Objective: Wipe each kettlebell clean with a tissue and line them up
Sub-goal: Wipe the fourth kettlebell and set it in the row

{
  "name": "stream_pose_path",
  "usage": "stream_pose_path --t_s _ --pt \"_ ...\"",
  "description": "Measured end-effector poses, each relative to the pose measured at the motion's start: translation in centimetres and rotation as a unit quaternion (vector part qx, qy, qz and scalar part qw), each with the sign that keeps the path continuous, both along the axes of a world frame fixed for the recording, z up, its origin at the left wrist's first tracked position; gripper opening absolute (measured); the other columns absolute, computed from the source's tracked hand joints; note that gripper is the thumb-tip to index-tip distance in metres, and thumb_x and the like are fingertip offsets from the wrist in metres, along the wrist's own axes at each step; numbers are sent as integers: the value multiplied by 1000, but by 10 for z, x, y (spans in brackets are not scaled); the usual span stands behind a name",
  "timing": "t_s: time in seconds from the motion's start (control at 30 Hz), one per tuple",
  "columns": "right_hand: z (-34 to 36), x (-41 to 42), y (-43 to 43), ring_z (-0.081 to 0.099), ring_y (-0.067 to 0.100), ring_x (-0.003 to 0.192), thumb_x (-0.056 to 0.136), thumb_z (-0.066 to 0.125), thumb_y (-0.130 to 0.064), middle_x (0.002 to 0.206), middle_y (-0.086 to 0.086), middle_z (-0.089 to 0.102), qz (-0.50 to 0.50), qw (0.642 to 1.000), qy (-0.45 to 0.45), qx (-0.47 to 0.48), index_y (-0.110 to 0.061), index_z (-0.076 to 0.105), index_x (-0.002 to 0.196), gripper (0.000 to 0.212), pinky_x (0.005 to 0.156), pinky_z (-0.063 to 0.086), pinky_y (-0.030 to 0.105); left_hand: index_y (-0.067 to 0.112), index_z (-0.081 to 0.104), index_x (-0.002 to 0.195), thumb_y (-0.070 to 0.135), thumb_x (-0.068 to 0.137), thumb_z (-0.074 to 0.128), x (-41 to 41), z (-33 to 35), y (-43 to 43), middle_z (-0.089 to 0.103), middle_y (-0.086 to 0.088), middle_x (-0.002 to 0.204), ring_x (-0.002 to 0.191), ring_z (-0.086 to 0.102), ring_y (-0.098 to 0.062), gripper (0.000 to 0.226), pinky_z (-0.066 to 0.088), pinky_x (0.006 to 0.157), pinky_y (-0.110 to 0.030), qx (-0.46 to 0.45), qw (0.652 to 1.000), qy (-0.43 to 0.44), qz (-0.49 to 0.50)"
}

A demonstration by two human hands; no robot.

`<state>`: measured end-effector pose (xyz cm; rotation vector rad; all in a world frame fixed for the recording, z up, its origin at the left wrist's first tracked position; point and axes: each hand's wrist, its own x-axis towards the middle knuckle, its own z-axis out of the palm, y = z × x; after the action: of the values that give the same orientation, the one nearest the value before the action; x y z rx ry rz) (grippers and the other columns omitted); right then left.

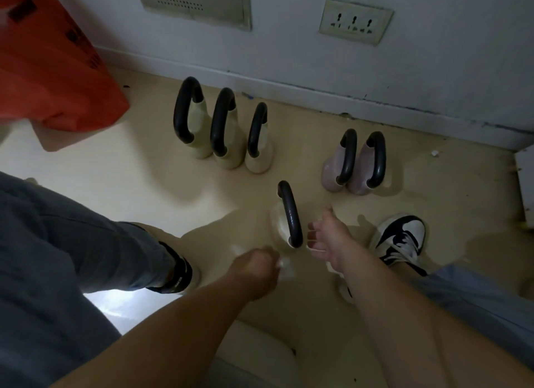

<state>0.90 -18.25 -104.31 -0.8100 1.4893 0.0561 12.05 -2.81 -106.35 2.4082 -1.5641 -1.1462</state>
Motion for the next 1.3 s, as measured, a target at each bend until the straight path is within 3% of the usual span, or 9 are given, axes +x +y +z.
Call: stream_pose_path --t_s 0.1,0.23,0.33,0.47,0.67,0.83,1.0,1.13,1.3 --pt "-7 1 1 58 31 109 102 19 -70 115 9 59 1 1000 -15 9 -6 55 143 84 106 44 49 24 56 130 39 104 35 -1 15 -29 62 -6 126 109 61 -28 36 49 96 -36 -67 939 59 331" --pt "-9 2 -1 68 34 114 97 22 -77 120 15 72 -26 998 -42 37 -8 64 131 88 105 50 45 31 12 159 27 107 33 -43 38 -63 52 -4 140 117 56 -19 56 43 96 -27 -142 868 253 402" --pt "-6 3 -7 65 34 123 96 20 -79 122 16 72 -25 996 -59 64 -12 63 134 88 108 49 45 33 15 153 28 107 28 -81 39 -71 60 -11 128 108 63 -23 48 53 87 -32 -107 763 368 520" --pt "-1 3 -9 70 27 88 100 20 -74 114 15 69 -42 997 -49 47 -6 56 142 87 70 59 33 19 42 139 19 103 33 -83 28 -61 64 -6 102 83 62 -15 37 50 67 -27 -63 744 370 553" --pt "-5 6 -5 65 30 107 103 20 -68 121 12 66 -21 998 -47 37 -8 51 147 81 105 43 45 3 65 89 22 100 40 -49 8 -34 66 -14 81 74 66 -30 33 51 66 -32 64 676 476 560" --pt "-2 8 -4 62 37 122 106 24 -63 131 17 65 -6 1000 -4 12 -7 60 132 72 95 46 45 12 61 97 32 102 37 -22 10 -29 63 -8 79 61 63 -24 32 49 57 -25 56 589 484 644" --pt "-8 1 -4 67 38 110 103 28 -64 114 16 71 -21 1000 6 9 -7 67 116 70 95 50 43 0 53 124 29 105 31 -37 32 -58 56 -19 105 98 57 -35 41 44 99 -49 13 489 551 676" --pt "-6 -4 -8 66 38 115 106 35 -55 131 21 66 -53 998 -13 0 -2 60 133 64 104 49 47 -10 51 123 25 107 29 -22 36 -62 58 -21 107 125 53 -40 44 40 111 -53 3 555 481 678" --pt "-2 11 -7 67 36 104 106 38 -53 106 15 69 -79 996 -38 -4 -6 64 117 55 107 48 47 21 59 117 44 94 52 10 30 -55 66 -11 118 103 67 -34 34 56 94 -49 -82 643 323 689"
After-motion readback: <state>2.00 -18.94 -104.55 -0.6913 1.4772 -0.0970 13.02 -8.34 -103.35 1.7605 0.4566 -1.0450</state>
